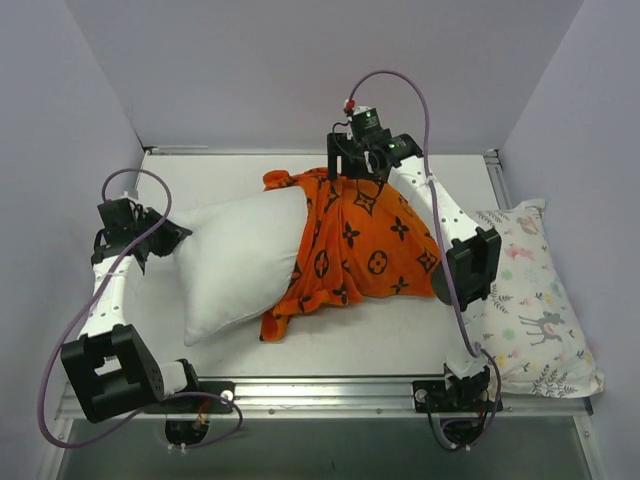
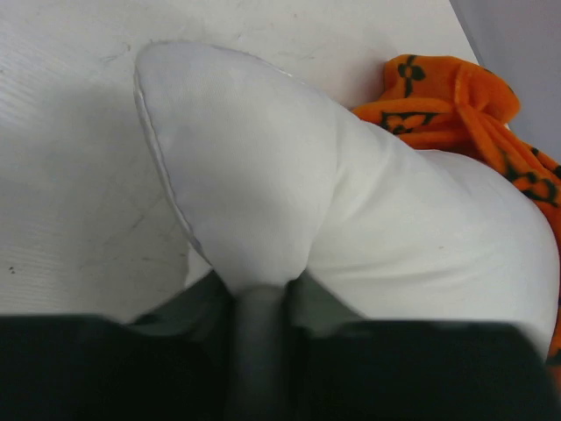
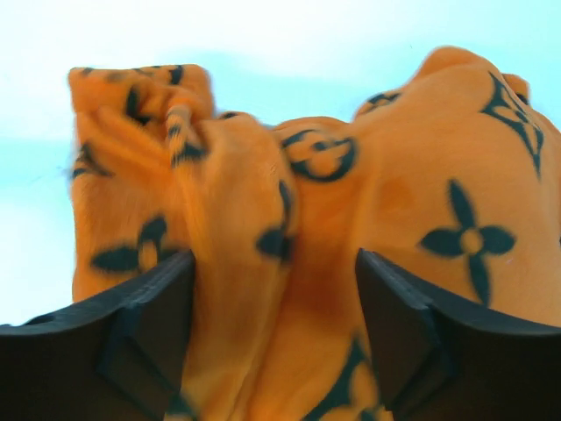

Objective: Remove the pillowcase from the pillow

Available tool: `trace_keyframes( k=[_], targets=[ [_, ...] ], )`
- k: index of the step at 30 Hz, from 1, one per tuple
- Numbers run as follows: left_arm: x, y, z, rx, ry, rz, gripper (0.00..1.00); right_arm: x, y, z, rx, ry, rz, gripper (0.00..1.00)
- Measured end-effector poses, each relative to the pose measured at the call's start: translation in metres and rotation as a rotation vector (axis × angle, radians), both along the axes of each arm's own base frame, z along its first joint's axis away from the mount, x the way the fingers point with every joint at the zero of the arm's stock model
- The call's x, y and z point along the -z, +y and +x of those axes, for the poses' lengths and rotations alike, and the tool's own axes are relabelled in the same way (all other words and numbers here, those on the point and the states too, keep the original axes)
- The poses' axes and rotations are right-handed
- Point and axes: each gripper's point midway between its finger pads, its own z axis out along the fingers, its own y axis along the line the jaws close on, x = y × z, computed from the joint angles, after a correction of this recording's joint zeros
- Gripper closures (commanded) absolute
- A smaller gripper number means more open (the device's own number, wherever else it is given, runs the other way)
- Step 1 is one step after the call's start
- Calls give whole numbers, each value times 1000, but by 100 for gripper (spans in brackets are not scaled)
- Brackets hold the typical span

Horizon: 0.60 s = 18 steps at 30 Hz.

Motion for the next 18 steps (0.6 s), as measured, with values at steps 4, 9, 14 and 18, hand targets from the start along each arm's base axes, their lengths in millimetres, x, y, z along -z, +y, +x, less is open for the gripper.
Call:
trace_keyframes(
  k=[4,9,14,18],
  targets=[
    [-27,-6,41,59,-56,120,25,-29,17,-27,-45,-73,-17,23],
    [-87,1,67,73,-171,279,3,-46,23,-91,-112,-127,-21,20],
    [-146,-4,56,45,-274,403,3,-32,6,-158,-148,-140,-19,18],
    [-170,-64,13,137,-358,433,3,10,2,-201,-162,-131,-41,17]
  ],
)
